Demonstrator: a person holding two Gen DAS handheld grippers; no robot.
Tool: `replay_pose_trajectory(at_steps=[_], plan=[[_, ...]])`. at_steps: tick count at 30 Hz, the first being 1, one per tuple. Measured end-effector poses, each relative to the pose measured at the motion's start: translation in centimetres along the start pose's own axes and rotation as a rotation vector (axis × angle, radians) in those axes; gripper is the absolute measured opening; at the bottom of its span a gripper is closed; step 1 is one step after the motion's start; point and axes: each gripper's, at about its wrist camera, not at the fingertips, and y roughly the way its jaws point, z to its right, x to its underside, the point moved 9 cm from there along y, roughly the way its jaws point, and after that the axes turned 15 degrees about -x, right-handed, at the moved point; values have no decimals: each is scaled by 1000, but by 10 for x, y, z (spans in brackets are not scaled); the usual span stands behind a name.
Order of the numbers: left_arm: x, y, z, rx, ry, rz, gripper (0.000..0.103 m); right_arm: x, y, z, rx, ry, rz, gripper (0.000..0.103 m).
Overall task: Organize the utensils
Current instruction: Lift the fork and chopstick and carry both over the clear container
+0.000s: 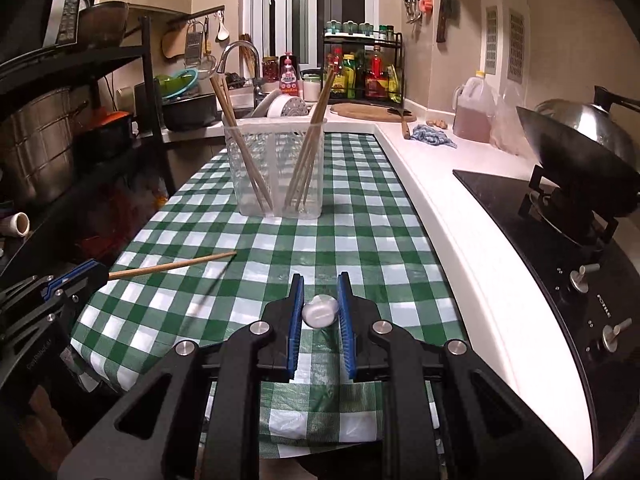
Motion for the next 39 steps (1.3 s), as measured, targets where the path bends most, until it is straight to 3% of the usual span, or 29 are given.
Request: replay_pose_trajectory(at_steps=[13, 22, 28, 34, 39], plan=[[-91, 2, -19, 68, -20, 57, 6, -60, 3, -9, -98, 20, 10, 17], [-144, 30, -29, 110, -42, -49, 6, -110, 18, -12, -147, 8, -7, 17], [-194, 34, -32, 131, -36, -23, 6, -162, 25, -14, -176, -20, 24, 17], [-261, 37, -31, 175, -73, 39, 6, -234, 30, -26, -193, -79, 105, 17], [-298, 54, -17, 173, -73, 86, 6, -280, 48, -23, -187, -92, 163, 17]])
